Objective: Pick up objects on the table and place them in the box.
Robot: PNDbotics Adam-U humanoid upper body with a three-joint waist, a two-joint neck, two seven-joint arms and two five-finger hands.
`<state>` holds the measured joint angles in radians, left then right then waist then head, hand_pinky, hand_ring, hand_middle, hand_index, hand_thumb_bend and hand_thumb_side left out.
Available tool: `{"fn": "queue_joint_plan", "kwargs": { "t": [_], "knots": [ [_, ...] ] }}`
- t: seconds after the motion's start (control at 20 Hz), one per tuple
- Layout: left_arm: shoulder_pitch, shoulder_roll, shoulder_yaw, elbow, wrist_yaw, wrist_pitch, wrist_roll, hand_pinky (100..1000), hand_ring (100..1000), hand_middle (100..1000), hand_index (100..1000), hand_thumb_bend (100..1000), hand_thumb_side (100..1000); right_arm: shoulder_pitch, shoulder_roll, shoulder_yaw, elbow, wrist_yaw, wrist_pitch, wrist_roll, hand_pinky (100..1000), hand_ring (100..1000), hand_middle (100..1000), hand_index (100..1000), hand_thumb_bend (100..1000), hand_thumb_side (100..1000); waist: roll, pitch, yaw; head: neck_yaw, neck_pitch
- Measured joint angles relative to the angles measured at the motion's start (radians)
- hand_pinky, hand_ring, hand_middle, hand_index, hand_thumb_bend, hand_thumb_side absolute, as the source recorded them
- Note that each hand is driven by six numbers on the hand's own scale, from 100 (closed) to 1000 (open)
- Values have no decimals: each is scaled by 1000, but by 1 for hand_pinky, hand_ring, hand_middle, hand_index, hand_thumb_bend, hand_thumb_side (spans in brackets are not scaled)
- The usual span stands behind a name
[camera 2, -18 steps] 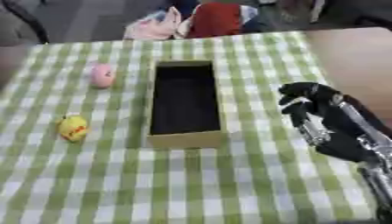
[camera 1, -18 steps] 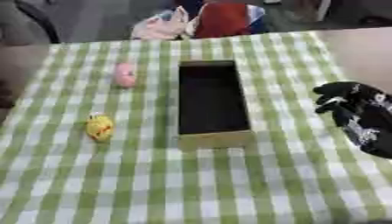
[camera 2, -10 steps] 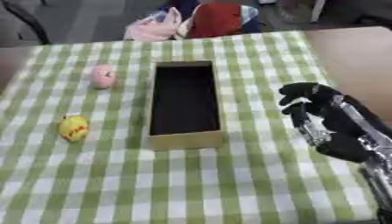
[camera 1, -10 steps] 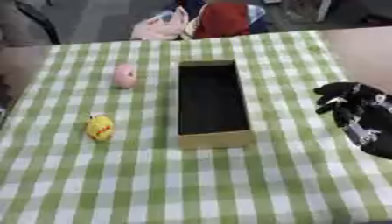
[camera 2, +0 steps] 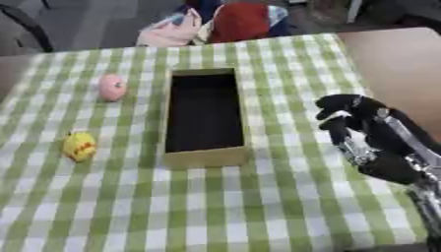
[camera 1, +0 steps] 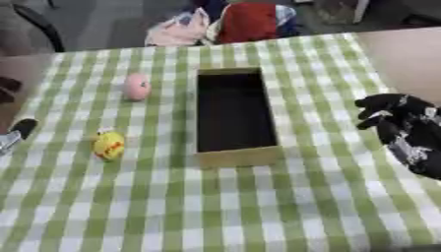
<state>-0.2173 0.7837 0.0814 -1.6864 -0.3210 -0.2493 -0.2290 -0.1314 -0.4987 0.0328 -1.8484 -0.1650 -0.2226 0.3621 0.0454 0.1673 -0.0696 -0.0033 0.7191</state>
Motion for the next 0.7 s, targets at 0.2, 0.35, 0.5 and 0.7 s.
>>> {"fn": "queue_joint_plan", "kwargs": {
  "t": [0.2,0.35,0.5,0.7],
  "knots": [
    [-79,52,-80,57,-33,-35,-35,652,613,626,769,392,293,-1,0,5,0,0,-2,5,691,895,633,833,100,394,1,-1,-9,7,0],
    [-132,67,-142,104,-47,-67,-86,650,611,623,765,378,277,-1,0,8,0,0,-2,10,691,894,633,833,100,394,2,-2,-17,12,0],
    [-180,69,-194,154,-63,-100,-150,649,611,623,762,390,283,-1,-1,11,0,-1,-2,12,691,894,633,833,100,393,3,-4,-22,15,0],
    [-237,64,-246,225,-105,-138,-215,646,613,616,762,415,313,-2,-1,11,0,-2,-1,12,691,894,632,834,100,393,9,-7,-27,19,-1]
  ]
}}
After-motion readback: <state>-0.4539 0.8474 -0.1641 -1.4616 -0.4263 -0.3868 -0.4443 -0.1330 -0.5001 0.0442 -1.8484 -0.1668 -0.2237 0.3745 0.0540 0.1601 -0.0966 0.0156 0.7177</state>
